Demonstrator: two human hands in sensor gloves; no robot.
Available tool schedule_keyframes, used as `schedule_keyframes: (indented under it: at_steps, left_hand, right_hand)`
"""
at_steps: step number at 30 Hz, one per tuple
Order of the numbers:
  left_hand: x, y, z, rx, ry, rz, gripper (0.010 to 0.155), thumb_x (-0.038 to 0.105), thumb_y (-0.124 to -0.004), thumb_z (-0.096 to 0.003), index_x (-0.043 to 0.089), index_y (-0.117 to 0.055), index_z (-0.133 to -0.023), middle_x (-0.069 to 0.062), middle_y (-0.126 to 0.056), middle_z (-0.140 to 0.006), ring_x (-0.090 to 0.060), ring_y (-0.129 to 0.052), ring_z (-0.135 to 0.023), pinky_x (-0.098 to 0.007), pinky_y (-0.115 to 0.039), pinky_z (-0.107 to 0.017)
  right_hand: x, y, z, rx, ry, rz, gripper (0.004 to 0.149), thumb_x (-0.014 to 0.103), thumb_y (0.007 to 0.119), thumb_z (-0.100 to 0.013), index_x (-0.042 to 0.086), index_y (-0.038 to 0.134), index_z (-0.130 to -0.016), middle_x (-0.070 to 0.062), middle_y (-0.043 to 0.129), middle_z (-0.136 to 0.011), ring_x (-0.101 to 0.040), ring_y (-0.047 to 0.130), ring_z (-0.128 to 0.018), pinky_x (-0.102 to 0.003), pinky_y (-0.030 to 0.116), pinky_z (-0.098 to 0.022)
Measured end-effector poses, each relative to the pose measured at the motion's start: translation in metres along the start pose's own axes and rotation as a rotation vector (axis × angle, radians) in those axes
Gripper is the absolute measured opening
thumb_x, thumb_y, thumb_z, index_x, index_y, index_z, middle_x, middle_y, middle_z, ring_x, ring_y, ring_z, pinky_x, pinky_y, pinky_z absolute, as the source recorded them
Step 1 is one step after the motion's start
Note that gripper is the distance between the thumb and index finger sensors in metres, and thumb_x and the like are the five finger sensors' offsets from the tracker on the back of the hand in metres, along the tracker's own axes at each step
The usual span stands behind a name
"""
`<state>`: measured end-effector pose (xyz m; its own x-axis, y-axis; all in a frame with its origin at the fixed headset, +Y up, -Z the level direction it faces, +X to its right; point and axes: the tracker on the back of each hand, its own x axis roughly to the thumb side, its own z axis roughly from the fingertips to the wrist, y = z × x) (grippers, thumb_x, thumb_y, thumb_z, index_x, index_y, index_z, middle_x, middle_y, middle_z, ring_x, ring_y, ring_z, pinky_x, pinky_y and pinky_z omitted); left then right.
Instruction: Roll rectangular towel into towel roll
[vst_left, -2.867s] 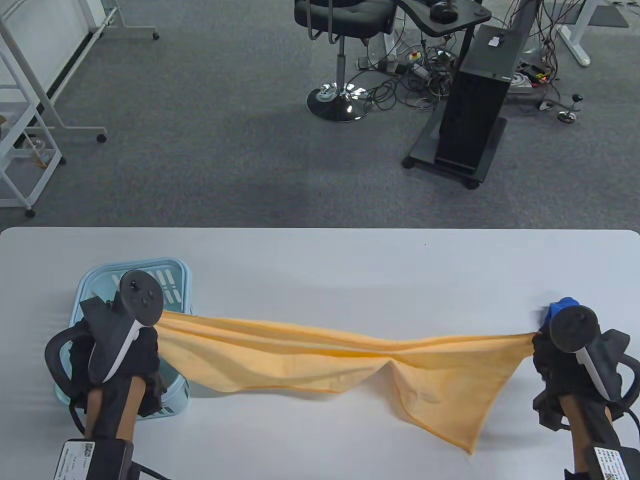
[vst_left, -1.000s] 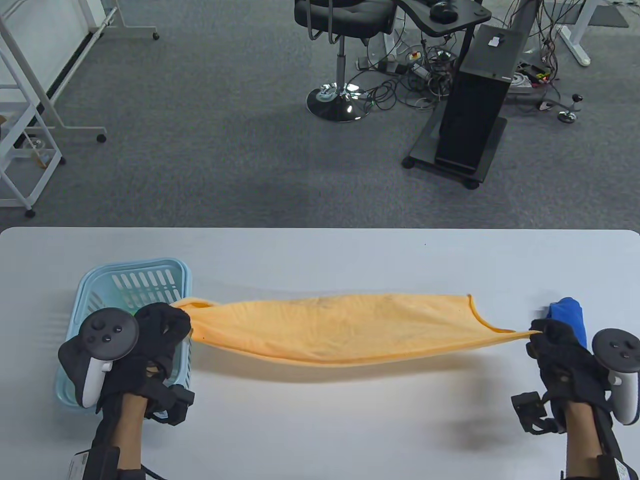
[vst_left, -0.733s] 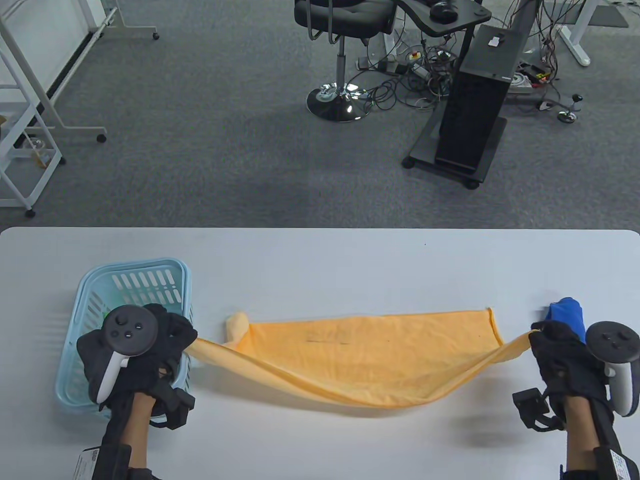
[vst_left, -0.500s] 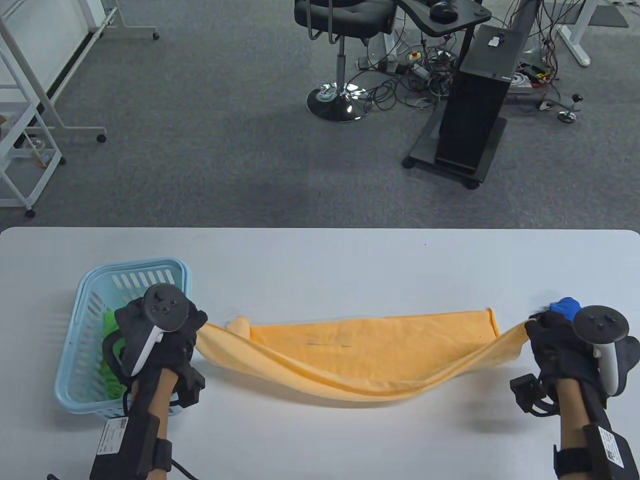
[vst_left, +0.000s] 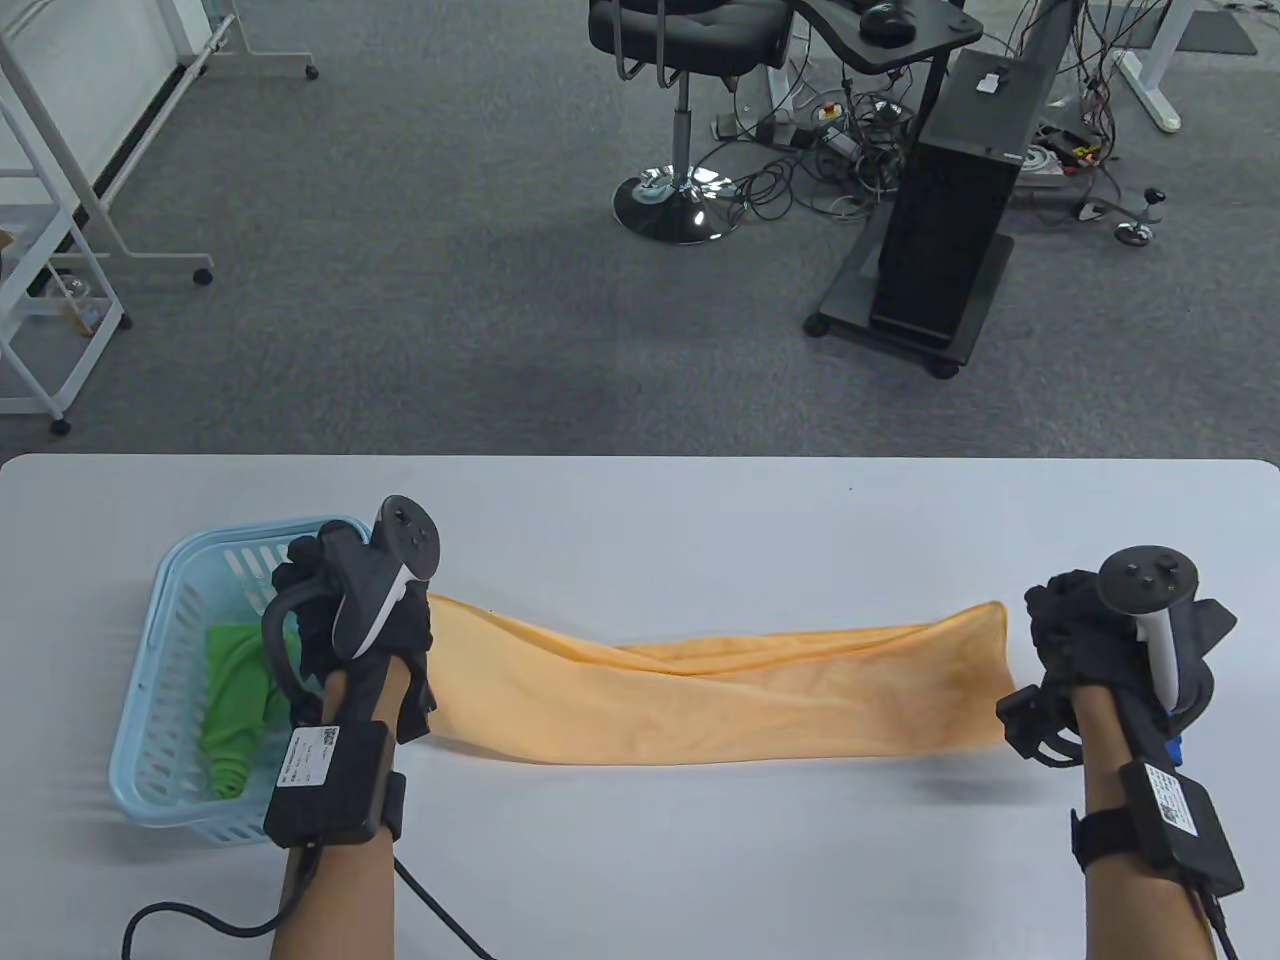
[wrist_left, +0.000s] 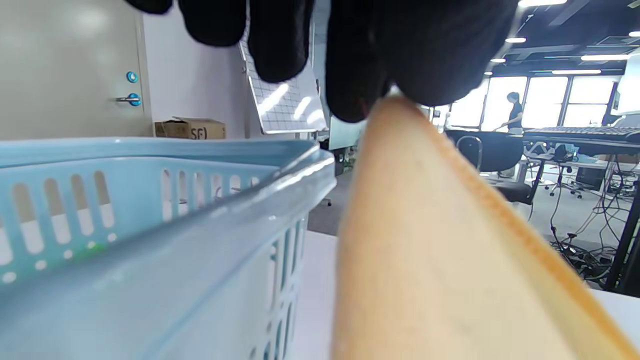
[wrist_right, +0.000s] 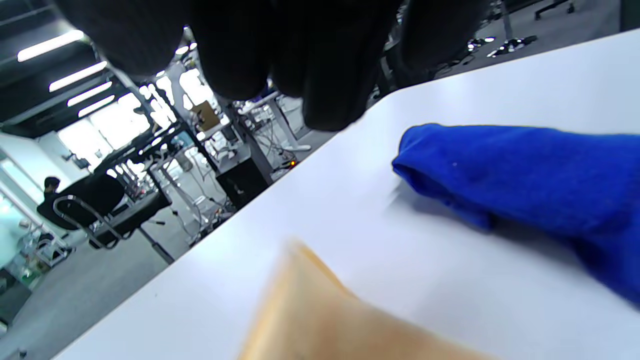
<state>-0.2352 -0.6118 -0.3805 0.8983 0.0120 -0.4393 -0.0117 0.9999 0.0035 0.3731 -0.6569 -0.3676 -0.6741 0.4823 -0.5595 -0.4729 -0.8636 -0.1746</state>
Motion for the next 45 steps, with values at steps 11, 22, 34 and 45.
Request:
schedule_keyframes:
  at_steps: [11, 22, 34, 45]
  left_hand:
    - [-0.001, 0.008, 0.010, -0.114, -0.125, 0.082, 0.044, 0.046, -0.079, -0.0389, 0.013, -0.103, -0.057, -0.012, -0.063, -0.111, -0.046, -0.038, -0.104, -0.067, -0.034, -0.071]
    - [0.012, 0.001, 0.021, -0.320, -0.137, -0.092, 0.086, 0.052, -0.080, -0.0390, 0.013, -0.052, -0.111, -0.015, -0.035, -0.119, -0.048, -0.017, -0.107, -0.069, -0.024, -0.072]
    - [0.088, -0.030, 0.081, -0.214, -0.448, 0.067, 0.059, 0.050, -0.079, -0.0403, 0.036, -0.074, -0.098, -0.011, -0.076, -0.096, -0.040, -0.066, -0.088, -0.064, -0.048, -0.067]
    - [0.164, -0.133, 0.137, -0.330, -0.621, -0.056, 0.065, 0.059, -0.081, -0.0335, 0.035, -0.073, -0.093, -0.007, -0.071, -0.093, -0.038, -0.063, -0.087, -0.064, -0.049, -0.068]
  right_hand:
    - [0.012, 0.004, 0.029, 0.048, -0.073, 0.083, 0.059, 0.045, 0.074, -0.035, 0.015, 0.076, -0.086, -0.014, 0.062, -0.097, -0.029, 0.083, -0.080, -0.060, 0.057, -0.066]
    - [0.038, 0.053, 0.055, 0.165, -0.180, 0.203, 0.059, 0.044, 0.074, -0.035, 0.016, 0.076, -0.087, -0.014, 0.061, -0.099, -0.030, 0.081, -0.082, -0.061, 0.054, -0.067]
    - [0.086, 0.103, 0.067, 0.248, -0.299, 0.251, 0.059, 0.041, 0.079, -0.034, 0.022, 0.076, -0.090, -0.011, 0.058, -0.100, -0.028, 0.079, -0.085, -0.055, 0.053, -0.069]
    - [0.139, 0.194, 0.079, 0.405, -0.449, 0.462, 0.075, 0.042, 0.079, -0.033, 0.026, 0.053, -0.102, -0.004, 0.032, -0.108, -0.034, 0.042, -0.102, -0.060, 0.038, -0.074]
